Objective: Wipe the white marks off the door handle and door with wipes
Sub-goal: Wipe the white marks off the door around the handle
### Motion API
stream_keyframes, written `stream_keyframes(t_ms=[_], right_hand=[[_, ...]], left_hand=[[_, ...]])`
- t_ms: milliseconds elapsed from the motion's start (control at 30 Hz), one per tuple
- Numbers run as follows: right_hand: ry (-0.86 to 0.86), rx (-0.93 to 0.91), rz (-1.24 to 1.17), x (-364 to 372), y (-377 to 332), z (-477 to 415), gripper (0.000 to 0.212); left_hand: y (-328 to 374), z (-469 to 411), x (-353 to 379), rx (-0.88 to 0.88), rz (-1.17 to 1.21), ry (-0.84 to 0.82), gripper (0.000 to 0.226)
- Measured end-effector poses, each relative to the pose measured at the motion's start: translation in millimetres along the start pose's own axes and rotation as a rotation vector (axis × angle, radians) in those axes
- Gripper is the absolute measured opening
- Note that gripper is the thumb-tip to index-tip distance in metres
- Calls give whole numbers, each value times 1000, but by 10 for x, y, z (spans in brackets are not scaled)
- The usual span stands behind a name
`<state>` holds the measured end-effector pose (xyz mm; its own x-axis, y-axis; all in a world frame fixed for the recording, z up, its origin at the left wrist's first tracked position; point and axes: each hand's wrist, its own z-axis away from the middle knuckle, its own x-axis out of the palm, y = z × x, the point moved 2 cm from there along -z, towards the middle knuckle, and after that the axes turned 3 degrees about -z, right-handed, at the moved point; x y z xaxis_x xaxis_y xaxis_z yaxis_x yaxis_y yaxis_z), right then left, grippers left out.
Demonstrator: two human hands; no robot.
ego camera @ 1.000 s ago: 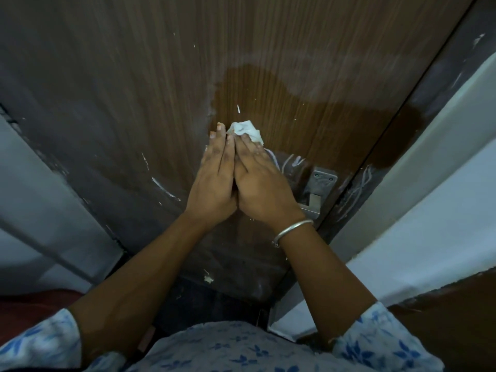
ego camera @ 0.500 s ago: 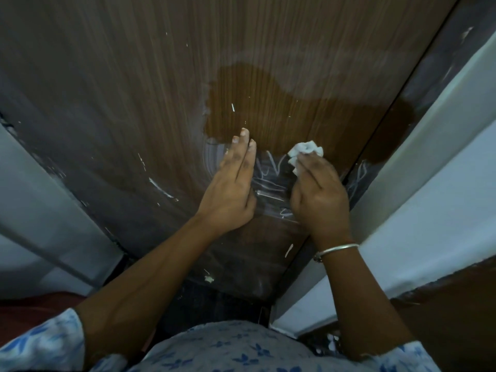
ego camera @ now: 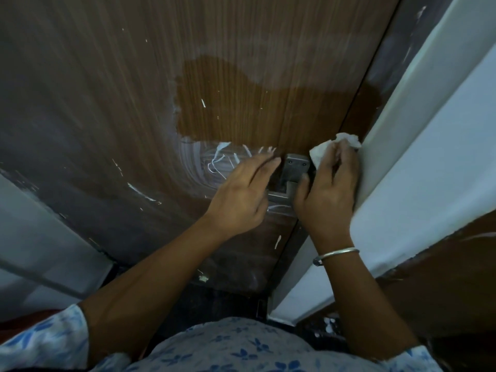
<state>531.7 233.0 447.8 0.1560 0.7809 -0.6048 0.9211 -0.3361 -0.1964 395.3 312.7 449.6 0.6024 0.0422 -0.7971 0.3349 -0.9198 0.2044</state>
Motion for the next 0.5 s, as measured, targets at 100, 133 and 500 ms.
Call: stream_keyframes(t_ms=[100,133,500], right_hand=[[-133,58,69,67,-4,49,77],[-151,65,78,86,-6,55,80],[-202,192,-223,141,-29,139,68]], left_hand=[[21,-5,77,50,-19,-51,41],[28,-9,101,69,-24,-72,37],[41,-73,143,110,-79,-198,21]])
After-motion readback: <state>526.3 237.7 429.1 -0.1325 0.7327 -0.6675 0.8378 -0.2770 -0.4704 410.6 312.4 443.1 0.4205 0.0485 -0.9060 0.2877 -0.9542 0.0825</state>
